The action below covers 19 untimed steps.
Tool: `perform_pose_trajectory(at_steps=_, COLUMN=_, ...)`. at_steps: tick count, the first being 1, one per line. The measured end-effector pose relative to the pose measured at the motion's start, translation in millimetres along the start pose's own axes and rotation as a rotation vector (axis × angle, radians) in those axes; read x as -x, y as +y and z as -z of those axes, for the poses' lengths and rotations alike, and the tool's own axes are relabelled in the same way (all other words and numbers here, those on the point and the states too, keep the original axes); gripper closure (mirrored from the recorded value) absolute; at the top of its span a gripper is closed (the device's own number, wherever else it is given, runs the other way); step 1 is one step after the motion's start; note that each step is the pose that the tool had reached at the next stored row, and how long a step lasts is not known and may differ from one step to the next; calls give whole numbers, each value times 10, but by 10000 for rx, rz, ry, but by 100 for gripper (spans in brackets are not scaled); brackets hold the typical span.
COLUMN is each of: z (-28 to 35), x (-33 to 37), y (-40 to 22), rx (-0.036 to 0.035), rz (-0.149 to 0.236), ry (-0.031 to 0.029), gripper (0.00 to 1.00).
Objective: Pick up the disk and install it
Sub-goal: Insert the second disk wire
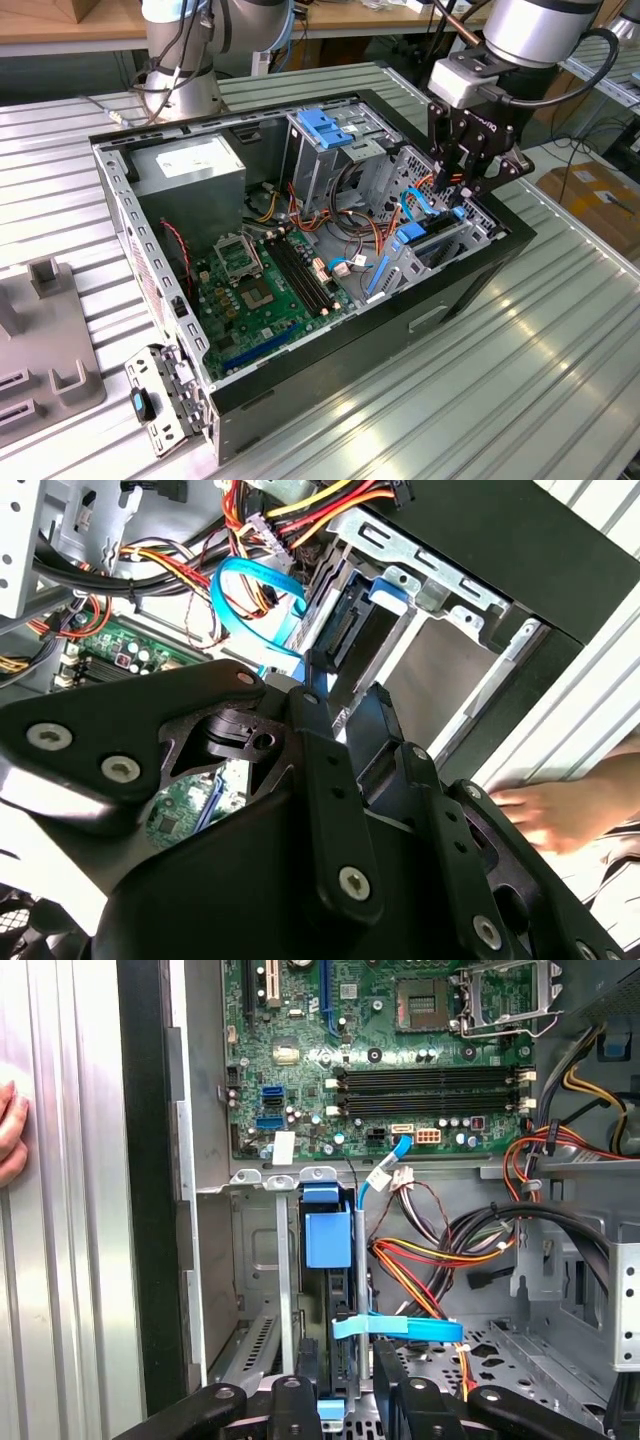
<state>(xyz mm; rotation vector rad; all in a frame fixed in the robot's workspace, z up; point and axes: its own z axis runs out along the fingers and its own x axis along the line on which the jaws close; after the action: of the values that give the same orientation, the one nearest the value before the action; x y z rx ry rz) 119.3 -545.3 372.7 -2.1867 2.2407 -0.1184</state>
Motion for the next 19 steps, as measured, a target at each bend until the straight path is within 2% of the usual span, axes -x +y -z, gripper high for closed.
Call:
perform_pose_trajectory(at_steps=10, z=16, x=13, y=-16, rx=0, rz=12, ry=-2, gripper=64)
perform_pose_trajectory(at_steps=15, z=14, x=37, y=-71, rx=-4, rz=77, ry=-6, gripper=64)
perform_pose_trajectory(at_steps=19, z=10, x=59, y=-142, rx=-14, rz=294, ry=-18, gripper=64)
